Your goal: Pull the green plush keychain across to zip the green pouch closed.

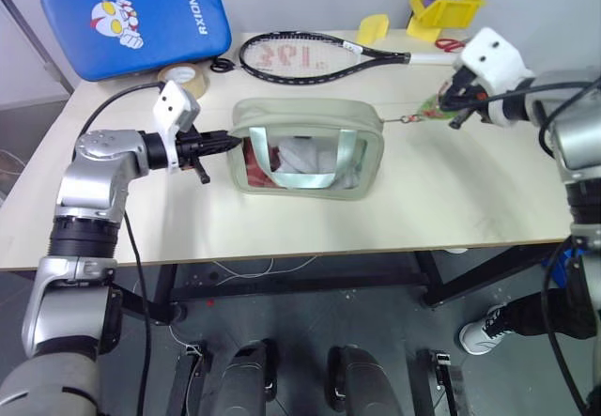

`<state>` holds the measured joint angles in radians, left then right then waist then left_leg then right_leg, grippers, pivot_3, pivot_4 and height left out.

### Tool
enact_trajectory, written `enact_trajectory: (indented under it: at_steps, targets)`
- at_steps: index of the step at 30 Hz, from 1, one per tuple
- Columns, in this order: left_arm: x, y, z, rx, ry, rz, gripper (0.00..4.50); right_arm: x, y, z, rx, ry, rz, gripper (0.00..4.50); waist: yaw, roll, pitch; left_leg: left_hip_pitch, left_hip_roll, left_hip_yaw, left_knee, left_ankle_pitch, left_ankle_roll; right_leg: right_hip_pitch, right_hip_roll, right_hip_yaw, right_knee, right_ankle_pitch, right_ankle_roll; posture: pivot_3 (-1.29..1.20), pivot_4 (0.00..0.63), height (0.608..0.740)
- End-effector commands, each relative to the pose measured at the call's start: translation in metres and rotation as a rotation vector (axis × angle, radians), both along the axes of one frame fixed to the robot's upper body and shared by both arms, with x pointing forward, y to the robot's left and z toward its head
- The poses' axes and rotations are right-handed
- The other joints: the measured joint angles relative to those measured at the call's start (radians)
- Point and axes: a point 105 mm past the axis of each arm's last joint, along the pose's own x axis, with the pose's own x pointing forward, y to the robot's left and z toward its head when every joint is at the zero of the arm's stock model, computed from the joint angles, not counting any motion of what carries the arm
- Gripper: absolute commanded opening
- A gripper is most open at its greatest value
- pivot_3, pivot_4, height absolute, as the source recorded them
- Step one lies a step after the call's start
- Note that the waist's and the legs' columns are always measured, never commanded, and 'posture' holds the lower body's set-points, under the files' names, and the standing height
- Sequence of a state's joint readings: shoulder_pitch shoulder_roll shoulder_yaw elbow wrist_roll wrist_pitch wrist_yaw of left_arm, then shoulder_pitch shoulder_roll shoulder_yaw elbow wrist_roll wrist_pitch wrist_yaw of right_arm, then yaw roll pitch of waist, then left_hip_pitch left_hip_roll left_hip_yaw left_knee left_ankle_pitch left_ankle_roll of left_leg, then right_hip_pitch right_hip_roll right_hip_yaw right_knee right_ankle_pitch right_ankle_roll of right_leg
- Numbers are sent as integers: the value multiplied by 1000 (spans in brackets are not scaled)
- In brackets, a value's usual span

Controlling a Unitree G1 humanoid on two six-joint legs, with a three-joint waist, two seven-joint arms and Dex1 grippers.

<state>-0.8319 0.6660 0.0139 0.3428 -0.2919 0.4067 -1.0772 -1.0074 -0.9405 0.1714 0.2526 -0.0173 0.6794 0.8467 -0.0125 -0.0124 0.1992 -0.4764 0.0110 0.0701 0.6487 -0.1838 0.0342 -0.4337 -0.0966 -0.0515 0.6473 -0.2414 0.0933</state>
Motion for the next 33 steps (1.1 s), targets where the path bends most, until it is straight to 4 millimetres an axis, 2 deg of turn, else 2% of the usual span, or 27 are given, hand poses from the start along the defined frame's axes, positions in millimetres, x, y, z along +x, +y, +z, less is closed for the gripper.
enact_trajectory:
  at_steps: [1,4,10,14,24,30,31,32,33]
  targets:
    - [-1,14,12,-7,-39,58,0,-12,-29,6,-50,-56,-116,80,1,0,0,0,0,0,0,0,0,0,0,0,0,0,0,0,150,740]
    - [-3,15,12,-17,-34,64,0,-17,-18,-22,-51,-5,-90,80,2,0,0,0,0,-1,1,0,0,1,0,0,0,0,0,0,150,740]
    - [-8,12,10,-35,-24,70,0,-27,21,-89,-23,120,-22,80,1,0,0,1,1,-1,1,0,0,2,0,0,0,0,0,0,150,740]
    - [-11,12,10,-44,-16,77,0,-26,23,-110,-49,149,-45,80,1,0,0,2,0,-1,1,0,0,2,0,0,0,0,0,0,150,740]
    - [-14,11,10,-60,-6,79,0,-7,14,-105,-80,101,-96,80,1,0,0,3,0,-1,1,0,0,4,0,0,0,0,0,0,150,740]
    - [-17,1,10,-73,-4,48,0,-1,23,-77,53,43,-82,80,1,0,0,3,0,-1,1,0,0,4,0,0,0,0,0,0,150,740]
    - [-18,-1,10,-74,-3,42,0,-1,25,-72,86,39,-74,671,2,0,0,3,0,-1,1,0,0,4,0,0,0,0,0,0,150,740]
    - [-18,-2,10,-72,-2,36,0,-2,28,-67,126,39,-63,938,3,0,0,3,0,-1,1,0,0,4,0,0,0,0,0,0,150,740]
    - [-19,-4,10,-71,-1,30,0,-4,31,-58,167,32,-39,1391,3,0,0,3,0,-1,1,0,0,4,0,0,0,0,0,0,150,740]
